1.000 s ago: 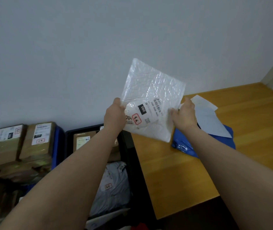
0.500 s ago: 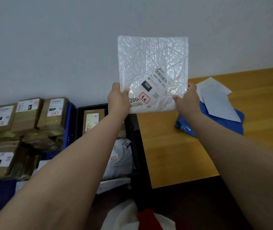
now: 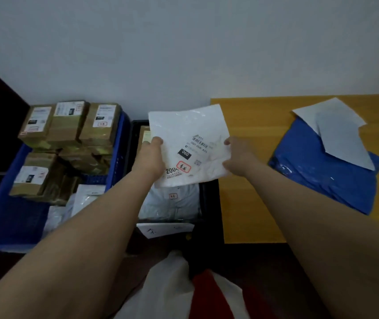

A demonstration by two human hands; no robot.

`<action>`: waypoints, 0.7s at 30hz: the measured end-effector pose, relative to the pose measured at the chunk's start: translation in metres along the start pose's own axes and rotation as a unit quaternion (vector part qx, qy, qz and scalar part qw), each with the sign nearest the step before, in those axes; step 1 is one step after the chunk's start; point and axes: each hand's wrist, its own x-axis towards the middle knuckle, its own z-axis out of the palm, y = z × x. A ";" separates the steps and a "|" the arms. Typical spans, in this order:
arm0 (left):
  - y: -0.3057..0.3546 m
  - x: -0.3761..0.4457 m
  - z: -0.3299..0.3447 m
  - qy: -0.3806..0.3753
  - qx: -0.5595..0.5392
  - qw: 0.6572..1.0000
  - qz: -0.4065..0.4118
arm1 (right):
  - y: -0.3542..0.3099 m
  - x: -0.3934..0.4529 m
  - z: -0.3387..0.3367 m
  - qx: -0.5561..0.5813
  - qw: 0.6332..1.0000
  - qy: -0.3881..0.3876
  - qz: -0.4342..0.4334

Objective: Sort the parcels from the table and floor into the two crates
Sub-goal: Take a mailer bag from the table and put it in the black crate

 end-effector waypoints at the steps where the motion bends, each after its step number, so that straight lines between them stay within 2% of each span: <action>1: -0.011 0.001 0.001 -0.021 0.029 0.999 -0.017 | -0.007 0.002 0.010 -0.025 0.999 -0.035 -0.001; 5: -0.046 0.005 0.009 -0.121 0.118 0.984 -0.061 | -0.026 0.006 0.048 -0.125 0.981 -0.151 -0.008; 8: -0.066 0.012 0.023 -0.173 0.161 0.969 -0.070 | -0.033 0.013 0.076 -0.142 0.969 -0.202 -0.009; 17: -0.119 0.041 0.081 -0.197 0.194 0.960 -0.043 | -0.024 0.045 0.147 -0.175 0.954 -0.241 -0.018; 21: -0.129 0.044 0.092 -0.237 0.223 0.944 -0.055 | -0.021 0.050 0.161 -0.192 0.945 -0.265 -0.020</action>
